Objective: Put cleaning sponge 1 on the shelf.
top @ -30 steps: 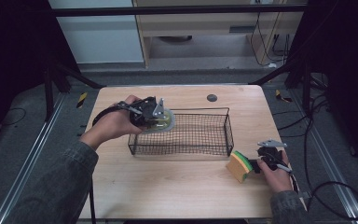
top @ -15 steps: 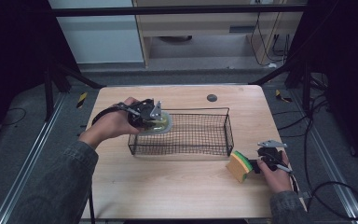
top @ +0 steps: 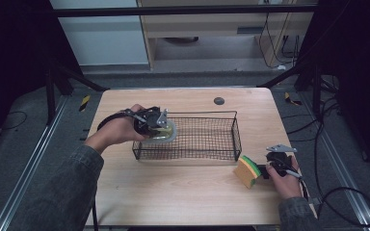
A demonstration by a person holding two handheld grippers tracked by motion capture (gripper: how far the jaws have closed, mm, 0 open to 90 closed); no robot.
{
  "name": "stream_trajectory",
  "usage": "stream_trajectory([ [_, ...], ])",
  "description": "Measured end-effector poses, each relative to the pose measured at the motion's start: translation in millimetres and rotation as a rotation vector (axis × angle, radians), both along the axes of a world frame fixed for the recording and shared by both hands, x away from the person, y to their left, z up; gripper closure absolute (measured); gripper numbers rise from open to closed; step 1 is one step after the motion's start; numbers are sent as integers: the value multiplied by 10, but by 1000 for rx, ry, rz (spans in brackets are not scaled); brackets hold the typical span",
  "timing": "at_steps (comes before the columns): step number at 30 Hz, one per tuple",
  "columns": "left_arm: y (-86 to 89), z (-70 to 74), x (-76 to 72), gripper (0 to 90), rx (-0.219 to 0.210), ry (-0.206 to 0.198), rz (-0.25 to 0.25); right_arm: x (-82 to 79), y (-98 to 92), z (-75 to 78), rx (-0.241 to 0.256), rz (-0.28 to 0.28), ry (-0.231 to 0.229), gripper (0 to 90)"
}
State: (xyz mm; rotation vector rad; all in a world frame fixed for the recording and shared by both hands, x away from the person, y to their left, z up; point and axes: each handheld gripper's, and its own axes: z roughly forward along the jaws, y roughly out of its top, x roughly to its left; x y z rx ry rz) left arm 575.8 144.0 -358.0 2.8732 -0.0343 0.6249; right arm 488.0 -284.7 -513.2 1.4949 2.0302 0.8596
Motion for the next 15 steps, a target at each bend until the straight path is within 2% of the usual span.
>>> stream_trajectory([
  [2, 14, -10, 9, 707, 10, 6, 2, 0, -1, 0, 0, 1, 0, 7],
  [5, 42, -51, 28, 708, -1, 28, 23, -3, 1, 0, 2, -2, -1, 7],
  [14, 50, -142, 52, 707, 7, 40, 13, -8, 3, 2, 5, -3, 3, 7],
  [15, 50, -158, 44, 707, 0, 50, 27, -7, 2, 1, 4, -3, 1, 7],
])
